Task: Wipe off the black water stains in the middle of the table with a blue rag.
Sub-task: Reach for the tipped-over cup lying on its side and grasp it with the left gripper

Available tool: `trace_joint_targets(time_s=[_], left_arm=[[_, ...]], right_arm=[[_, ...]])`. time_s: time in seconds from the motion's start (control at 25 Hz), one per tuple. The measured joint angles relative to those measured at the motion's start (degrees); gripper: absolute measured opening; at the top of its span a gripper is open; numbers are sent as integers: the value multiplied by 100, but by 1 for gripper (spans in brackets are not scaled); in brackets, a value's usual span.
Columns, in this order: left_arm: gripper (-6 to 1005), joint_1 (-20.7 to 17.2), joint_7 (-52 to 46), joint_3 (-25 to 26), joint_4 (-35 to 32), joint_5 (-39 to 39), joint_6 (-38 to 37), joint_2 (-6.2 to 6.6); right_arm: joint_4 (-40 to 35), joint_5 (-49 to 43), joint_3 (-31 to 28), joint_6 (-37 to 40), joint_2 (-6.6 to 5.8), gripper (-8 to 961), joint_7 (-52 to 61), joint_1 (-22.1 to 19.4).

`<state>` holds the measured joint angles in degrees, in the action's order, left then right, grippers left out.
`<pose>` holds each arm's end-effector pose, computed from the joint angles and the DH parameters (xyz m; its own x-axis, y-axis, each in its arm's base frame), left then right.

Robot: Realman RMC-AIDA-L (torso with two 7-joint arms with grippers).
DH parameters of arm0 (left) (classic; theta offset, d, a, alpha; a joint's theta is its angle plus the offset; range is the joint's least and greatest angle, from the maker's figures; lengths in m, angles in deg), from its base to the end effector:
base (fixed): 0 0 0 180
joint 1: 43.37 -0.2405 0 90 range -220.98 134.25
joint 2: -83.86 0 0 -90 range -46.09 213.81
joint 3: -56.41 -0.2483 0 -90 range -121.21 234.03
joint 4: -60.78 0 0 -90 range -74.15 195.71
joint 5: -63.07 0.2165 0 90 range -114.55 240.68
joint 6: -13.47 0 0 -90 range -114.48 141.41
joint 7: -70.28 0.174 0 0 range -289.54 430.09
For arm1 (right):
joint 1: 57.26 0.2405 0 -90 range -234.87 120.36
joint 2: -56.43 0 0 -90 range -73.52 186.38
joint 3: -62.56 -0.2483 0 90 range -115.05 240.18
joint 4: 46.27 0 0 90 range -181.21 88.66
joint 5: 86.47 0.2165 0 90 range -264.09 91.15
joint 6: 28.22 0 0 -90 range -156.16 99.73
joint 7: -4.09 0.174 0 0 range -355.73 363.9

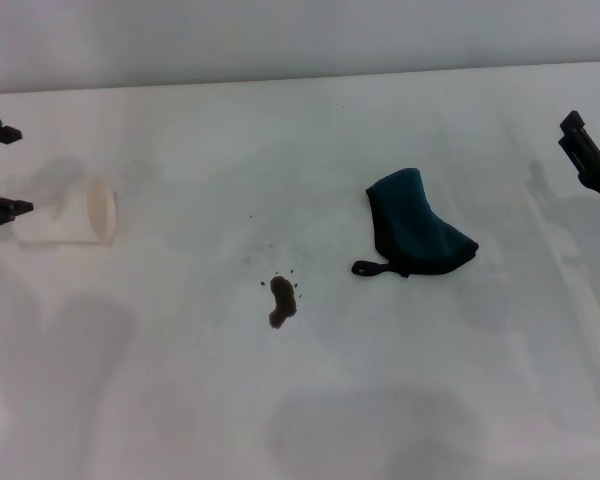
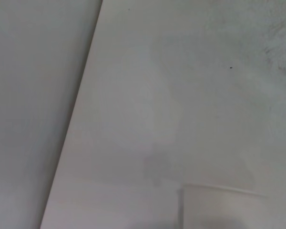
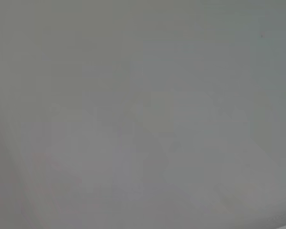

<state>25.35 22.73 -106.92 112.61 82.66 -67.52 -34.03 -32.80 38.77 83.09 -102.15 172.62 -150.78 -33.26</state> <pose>-0.2568 0.4349 0.0573 0.9189 -0.0343 -0.3929 -0.1801 -0.9227 -0.3408 0.3692 0.3167 -0.0085 0.4187 -0.0335 -0.9075 -0.9077 0.0156 -0.4194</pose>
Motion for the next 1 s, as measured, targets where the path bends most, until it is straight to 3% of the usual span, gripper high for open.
trace_joint_targets(time_s=[1.0], left_arm=[[890, -471, -112, 12, -1821, 352, 1871, -40]], right_arm=[[137, -3, 9, -8, 0, 870, 1, 44]])
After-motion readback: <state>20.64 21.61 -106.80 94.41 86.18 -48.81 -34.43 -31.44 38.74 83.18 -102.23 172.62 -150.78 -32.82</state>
